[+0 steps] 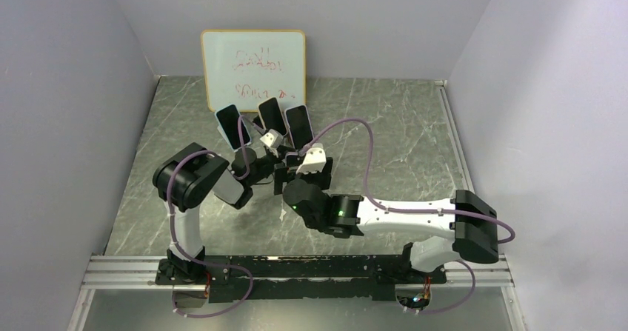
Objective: Place the phone on the phone stand
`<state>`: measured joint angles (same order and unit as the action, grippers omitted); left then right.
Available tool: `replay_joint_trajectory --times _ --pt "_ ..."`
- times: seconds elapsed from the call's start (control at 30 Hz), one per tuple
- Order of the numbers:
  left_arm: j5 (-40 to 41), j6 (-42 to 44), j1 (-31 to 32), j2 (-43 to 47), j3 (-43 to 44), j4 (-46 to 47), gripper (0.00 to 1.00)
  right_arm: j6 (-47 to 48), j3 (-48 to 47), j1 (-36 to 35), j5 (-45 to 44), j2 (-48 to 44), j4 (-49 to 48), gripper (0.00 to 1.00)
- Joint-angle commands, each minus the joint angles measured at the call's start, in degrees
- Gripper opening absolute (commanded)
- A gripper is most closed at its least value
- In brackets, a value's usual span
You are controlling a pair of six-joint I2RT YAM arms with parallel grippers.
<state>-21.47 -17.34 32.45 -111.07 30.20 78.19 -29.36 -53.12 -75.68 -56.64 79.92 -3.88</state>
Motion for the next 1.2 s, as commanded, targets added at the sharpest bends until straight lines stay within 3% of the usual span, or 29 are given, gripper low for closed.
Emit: replay_joint_trajectory --times 0.0,0.23,0.83,1.17 --pt "2.12 -1.12 0.51 -0.91 -0.66 4.93 0.82 -5.54 -1.99 -0.21 -7.02 0.51 6.65 1.00" --pt "2.75 -1.41 0.46 -1.55 -0.27 4.23 0.82 -6.99 -2.50 -0.17 -8.35 1.20 8.96 1.00" --pt "2.07 -0.74 0.34 -1.83 0.54 1.96 0.82 -3.85 -2.42 3.24 -5.13 5.67 0.13 1.00" --pt "1.70 -0.03 -0.29 -1.61 1.02 0.32 0.82 -5.46 -3.48 5.22 -1.78 8.54 1.67 0.87"
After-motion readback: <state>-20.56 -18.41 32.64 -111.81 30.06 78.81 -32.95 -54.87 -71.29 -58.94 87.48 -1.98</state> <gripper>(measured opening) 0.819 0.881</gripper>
